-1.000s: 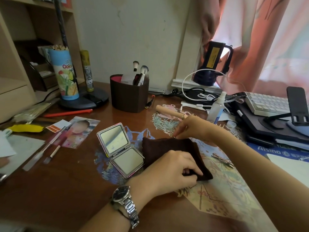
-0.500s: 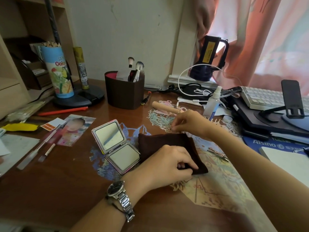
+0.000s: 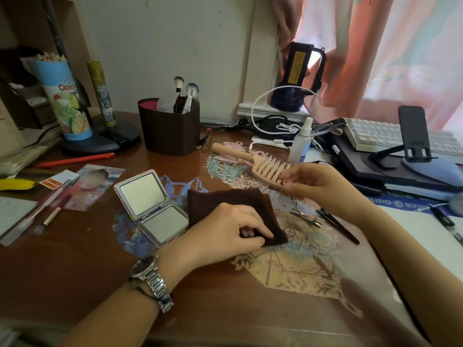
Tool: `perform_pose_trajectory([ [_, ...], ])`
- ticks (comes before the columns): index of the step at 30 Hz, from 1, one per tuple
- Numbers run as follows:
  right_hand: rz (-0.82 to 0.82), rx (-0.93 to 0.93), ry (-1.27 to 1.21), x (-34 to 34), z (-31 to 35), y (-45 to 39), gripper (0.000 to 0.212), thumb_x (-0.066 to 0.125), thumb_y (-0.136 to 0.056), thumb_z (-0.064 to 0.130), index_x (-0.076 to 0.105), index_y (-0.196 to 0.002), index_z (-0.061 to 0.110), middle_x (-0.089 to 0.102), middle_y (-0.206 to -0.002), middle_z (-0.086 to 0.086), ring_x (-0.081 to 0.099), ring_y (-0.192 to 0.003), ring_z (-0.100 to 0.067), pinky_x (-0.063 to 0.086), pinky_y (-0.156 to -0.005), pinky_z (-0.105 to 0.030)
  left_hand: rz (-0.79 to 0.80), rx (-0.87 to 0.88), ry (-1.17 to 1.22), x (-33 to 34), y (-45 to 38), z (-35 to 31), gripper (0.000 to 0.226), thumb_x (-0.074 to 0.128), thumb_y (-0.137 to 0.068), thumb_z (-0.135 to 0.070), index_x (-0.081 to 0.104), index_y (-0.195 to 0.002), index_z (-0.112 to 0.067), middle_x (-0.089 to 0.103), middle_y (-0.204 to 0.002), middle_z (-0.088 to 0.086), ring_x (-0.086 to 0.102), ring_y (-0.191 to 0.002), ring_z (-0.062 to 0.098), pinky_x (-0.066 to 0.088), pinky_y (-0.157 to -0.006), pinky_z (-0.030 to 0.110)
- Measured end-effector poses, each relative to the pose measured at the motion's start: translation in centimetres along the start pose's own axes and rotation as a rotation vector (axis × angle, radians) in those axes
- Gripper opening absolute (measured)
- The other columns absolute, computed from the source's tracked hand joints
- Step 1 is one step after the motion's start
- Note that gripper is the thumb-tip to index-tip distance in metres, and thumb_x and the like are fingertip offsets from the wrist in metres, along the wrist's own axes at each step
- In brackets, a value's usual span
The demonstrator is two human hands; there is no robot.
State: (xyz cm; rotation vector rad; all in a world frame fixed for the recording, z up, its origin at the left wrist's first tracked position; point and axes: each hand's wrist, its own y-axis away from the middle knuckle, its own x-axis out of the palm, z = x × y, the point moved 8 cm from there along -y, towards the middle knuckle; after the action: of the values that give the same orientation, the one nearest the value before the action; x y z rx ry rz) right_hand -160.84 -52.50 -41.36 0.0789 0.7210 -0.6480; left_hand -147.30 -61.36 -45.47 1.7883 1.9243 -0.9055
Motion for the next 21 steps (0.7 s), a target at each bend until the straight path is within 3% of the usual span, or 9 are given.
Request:
perform_pose_trajectory([
  [4,0.032,0.021,-0.092,-1.0,-1.0,2.6,0.014,0.065,-0.084,0.012,0.068,-0.098,0.014,0.071,-0.091,-0.008,0.067,-0.074,-0.015,0.055,-0.069,-0.02,-0.004,-0.01,-0.012,-0.1,0.0,-0.1,0.02,0.069,-0.085,-0.016,0.075,-0.101,-0.027,0.065,-0.097,-0.015,0.063,-0.086,0.005,0.052,-0.076,0.016],
  [11,0.025,0.07,-0.289,-1.7,-2.2,5.8,0.022,0.071,-0.077,0.009,0.063,-0.094,-0.001,0.067,-0.074,-0.008,0.064,-0.063,-0.016,0.053,-0.06,-0.018,-0.022,-0.016,-0.044,-0.2,0.0,-0.1,0.021,0.071,-0.084,-0.016,0.075,-0.098,-0.03,0.067,-0.096,-0.014,0.065,-0.085,0.006,0.052,-0.074,0.015],
  [17,0.022,0.122,-0.313,-1.0,-3.1,6.6,0.019,0.07,-0.08,0.007,0.061,-0.094,-0.002,0.067,-0.066,-0.014,0.065,-0.057,-0.021,0.056,-0.057,-0.026,-0.032,-0.012,-0.064,-0.2,0.0,-0.3,0.02,0.072,-0.083,-0.016,0.076,-0.097,-0.029,0.067,-0.096,-0.014,0.065,-0.085,0.007,0.049,-0.073,0.012],
  [21,0.017,0.151,-0.311,-0.6,-3.3,6.6,0.015,0.07,-0.08,0.007,0.064,-0.088,-0.003,0.071,-0.067,-0.016,0.065,-0.052,-0.016,0.055,-0.053,-0.023,-0.03,-0.015,-0.063,-0.2,0.0,-0.2,0.019,0.072,-0.083,-0.017,0.076,-0.097,-0.029,0.068,-0.096,-0.014,0.065,-0.085,0.007,0.049,-0.073,0.011],
])
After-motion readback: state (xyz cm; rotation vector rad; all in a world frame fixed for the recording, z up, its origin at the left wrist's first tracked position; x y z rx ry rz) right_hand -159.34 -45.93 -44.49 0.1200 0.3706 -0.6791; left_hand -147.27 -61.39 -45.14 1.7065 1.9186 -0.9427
